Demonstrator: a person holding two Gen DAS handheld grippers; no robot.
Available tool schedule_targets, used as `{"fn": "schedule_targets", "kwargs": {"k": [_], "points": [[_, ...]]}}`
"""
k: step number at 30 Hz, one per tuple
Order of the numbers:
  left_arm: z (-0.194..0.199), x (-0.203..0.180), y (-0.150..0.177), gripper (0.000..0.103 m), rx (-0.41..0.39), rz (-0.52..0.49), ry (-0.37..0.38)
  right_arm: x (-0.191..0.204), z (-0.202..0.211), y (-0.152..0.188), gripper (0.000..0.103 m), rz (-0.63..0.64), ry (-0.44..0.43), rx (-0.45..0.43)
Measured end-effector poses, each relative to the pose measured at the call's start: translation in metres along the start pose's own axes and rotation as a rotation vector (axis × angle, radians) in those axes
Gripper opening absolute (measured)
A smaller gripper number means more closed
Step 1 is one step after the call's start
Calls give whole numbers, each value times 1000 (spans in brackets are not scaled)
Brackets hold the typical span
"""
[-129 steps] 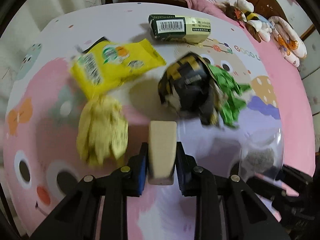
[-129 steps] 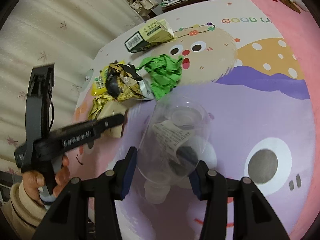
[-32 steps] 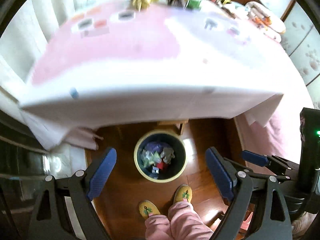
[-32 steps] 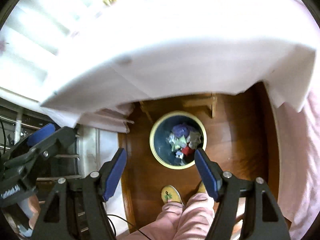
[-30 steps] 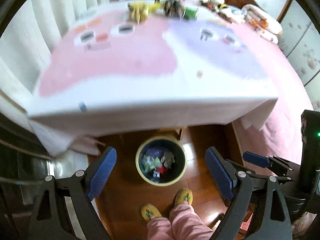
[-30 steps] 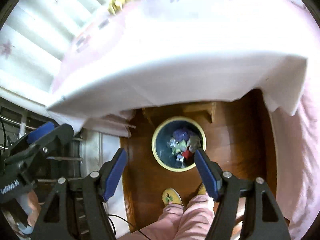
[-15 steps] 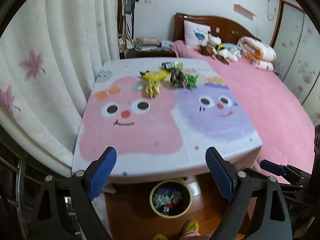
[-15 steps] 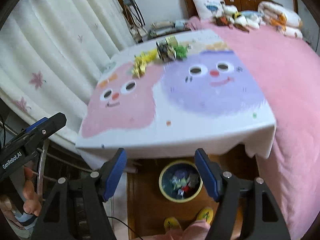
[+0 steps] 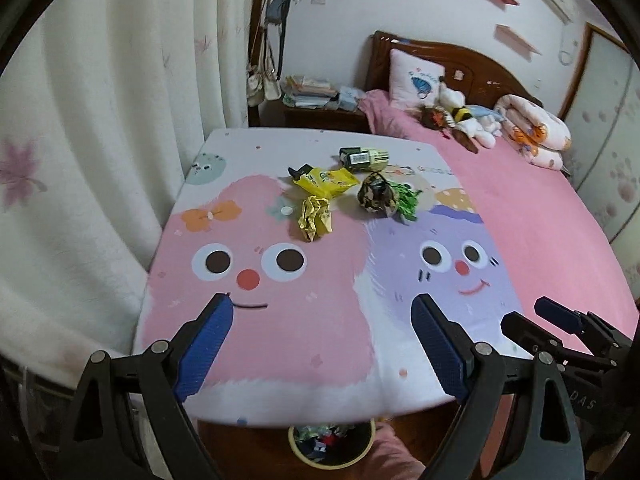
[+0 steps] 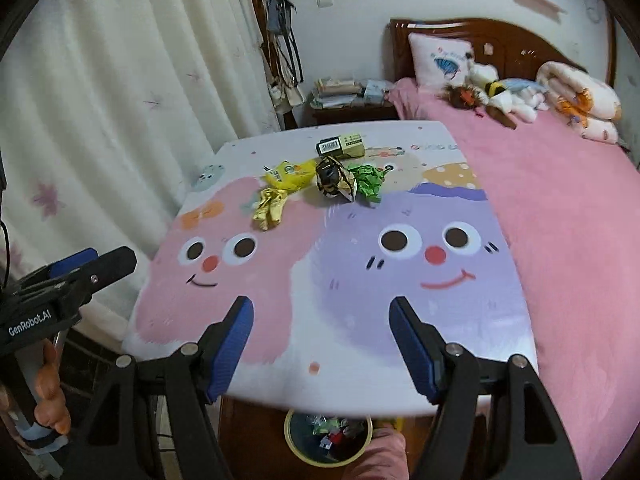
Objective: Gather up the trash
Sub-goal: 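Grasp the crumpled yellow paper with the left tool while the right tool grasps the black-gold wrapper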
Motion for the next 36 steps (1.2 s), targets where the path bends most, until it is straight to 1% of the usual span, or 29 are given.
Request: {"fn": "schedule_targets", "kwargs": {"k": [2,3,4,5,6,9,12,16,19,21,23,27,30,31,32,33,34,35,36], "points": [[-23,1,-12,89,13,28,-21,-9,-24,-17,71,11,-12,19],[-40,3,-20,89,28,56,-41,-15,-38,-26,70,17,-19,43],[-51,4,-25,89,44,76,-49,-18,-48,-32,66,21,-33,66],[-65,4,-30,89,65,96,-57,-20,-57,-39,59,26,-52,86],[-79,4,-35,89,86,112,-67,-24,-70,-49,58,41,-73,112],[-114,5,-52,89,105,150,-101,-27,-98,-76,57,106,-106,130],[-151,9,-63,89,134,202,-125,-32,-129,-100,57,142,-128,154],[-195,15,-65,86,199,254,-145,-33,-167,-125,58,150,-157,180],[-220,20,-67,86,229,264,-163,-26,-193,-140,58,183,-167,187],[-232,25,-65,85,248,269,-177,-18,-209,-144,58,199,-178,202],[-243,28,-62,81,269,276,-183,-15,-225,-146,58,221,-168,217],[-267,35,-54,74,318,307,-191,-5,-253,-141,58,312,-137,238],[-279,34,-52,68,334,306,-183,-2,-265,-135,58,372,-110,237],[-281,33,-52,64,337,304,-180,-2,-267,-133,58,381,-101,235],[-285,31,-52,55,340,301,-169,-2,-268,-132,53,384,-104,231],[-287,29,-52,50,344,300,-159,-1,-268,-131,49,384,-121,227],[-290,26,-51,36,350,303,-144,-1,-268,-130,48,387,-126,224],[-292,23,-51,33,353,305,-129,-1,-268,-130,47,394,-128,215],[-292,22,-52,31,349,303,-126,0,-266,-129,46,397,-148,219]]}}
Point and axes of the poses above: each gripper's, at about its wrist camera, not at the fingertips, and z roughly against the way its jaws point, x to its left, y to its underside, the point moved 10 cm from there along -z, roughly the way its jaws point, and after that the axes turned 2 degrees about -z, right-handed, at the moved point
